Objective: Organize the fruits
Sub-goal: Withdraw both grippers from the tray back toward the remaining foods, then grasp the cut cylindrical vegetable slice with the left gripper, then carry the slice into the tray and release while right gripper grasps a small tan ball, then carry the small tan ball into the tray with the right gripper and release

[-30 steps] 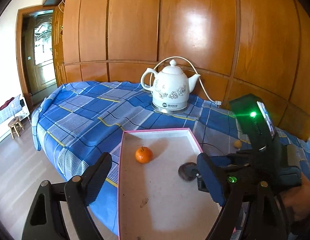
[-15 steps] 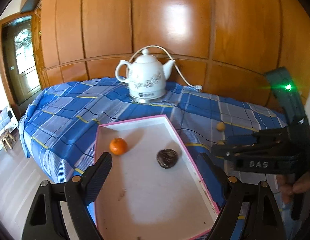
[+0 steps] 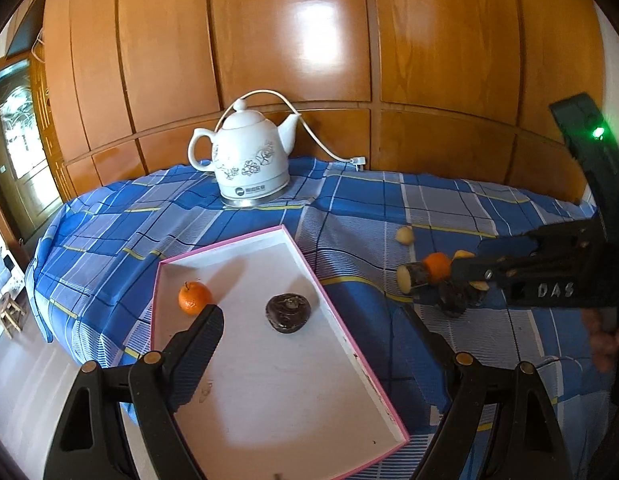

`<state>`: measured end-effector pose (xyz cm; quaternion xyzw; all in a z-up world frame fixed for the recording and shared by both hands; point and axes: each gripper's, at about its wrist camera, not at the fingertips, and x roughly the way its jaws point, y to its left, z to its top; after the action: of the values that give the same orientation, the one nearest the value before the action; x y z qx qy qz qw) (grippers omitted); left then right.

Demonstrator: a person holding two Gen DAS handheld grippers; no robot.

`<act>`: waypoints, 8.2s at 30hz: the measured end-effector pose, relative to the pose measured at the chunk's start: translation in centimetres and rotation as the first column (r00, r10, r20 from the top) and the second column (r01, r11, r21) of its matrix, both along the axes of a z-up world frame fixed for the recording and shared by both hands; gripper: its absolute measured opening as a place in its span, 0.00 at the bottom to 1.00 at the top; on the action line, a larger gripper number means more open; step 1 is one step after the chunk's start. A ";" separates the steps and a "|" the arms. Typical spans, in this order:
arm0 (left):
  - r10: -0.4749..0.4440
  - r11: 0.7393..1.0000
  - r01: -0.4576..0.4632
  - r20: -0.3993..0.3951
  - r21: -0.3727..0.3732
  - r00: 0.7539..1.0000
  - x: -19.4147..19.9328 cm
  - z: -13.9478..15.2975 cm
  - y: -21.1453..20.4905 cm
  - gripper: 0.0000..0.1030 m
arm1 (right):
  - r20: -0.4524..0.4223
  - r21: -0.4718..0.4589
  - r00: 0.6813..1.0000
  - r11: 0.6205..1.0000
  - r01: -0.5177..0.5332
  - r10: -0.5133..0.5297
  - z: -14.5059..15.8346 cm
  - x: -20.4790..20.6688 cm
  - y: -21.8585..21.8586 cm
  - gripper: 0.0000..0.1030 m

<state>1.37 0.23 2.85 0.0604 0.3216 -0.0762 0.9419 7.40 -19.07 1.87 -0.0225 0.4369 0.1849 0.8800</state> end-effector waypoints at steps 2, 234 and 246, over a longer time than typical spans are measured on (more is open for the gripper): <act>-0.005 1.000 0.005 -0.001 0.006 1.000 0.0 0.0 -0.3 0.85 | 0.010 -0.005 1.000 1.000 0.015 -0.015 0.3 -0.1 -1.0 0.47; 0.291 0.925 -0.328 -0.197 -0.190 0.936 3.0 -4.9 10.6 0.76 | -0.073 0.051 0.969 0.971 -0.234 0.238 -1.4 -0.8 8.0 0.24; 0.300 0.921 -0.339 -0.205 -0.191 0.932 2.9 -5.4 11.4 0.76 | -0.120 0.002 0.965 0.972 -0.235 0.233 -4.4 1.0 12.6 0.32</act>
<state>4.27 11.68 -2.56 -0.1061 0.3964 0.0383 0.9111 8.35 -6.50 -2.55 -0.0682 0.4842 0.2859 0.8241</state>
